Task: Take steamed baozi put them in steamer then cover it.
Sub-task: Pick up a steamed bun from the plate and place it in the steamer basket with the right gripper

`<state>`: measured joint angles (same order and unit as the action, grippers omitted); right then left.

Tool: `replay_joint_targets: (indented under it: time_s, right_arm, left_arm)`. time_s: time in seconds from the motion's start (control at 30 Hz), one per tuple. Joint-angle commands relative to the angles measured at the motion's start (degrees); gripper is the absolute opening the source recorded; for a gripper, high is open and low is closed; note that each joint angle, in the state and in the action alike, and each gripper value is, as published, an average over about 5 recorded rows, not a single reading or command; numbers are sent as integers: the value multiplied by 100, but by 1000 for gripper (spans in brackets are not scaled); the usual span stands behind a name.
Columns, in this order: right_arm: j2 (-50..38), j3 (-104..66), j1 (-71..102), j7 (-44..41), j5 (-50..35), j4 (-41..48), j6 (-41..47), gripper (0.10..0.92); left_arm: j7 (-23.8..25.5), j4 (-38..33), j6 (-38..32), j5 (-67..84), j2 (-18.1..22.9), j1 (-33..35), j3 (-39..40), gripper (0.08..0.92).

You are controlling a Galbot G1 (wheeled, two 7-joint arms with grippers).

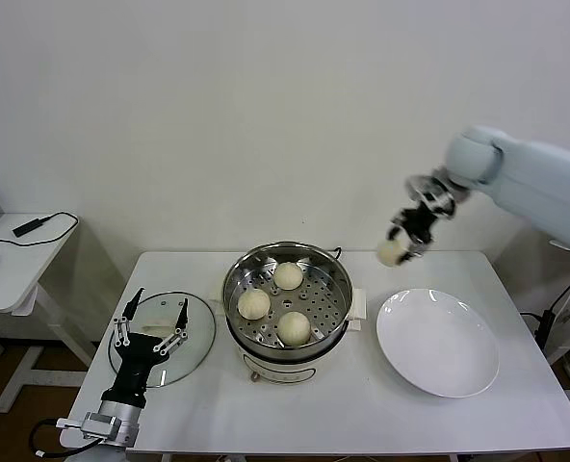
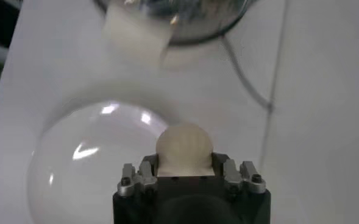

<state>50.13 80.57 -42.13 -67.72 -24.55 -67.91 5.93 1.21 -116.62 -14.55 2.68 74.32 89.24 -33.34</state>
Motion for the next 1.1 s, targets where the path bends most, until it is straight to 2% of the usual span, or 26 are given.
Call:
replay_joint_targets:
  time_s: [0.03,0.67,1.1]
  right_arm:
    - [1606,899,-1109,252,-1401,-622,799,611]
    - [2202,1173,-80,589,-950,-416,1006,596]
    - [2013,1206,105,585,-605,-299,983,594]
  left_arm:
    - [-9,-16,-11,-5,-3,3,9,823]
    - [-39,-68,56,13,-6,7,-17,823]
    - [-50,-78,39,15,7,20,-61,823]
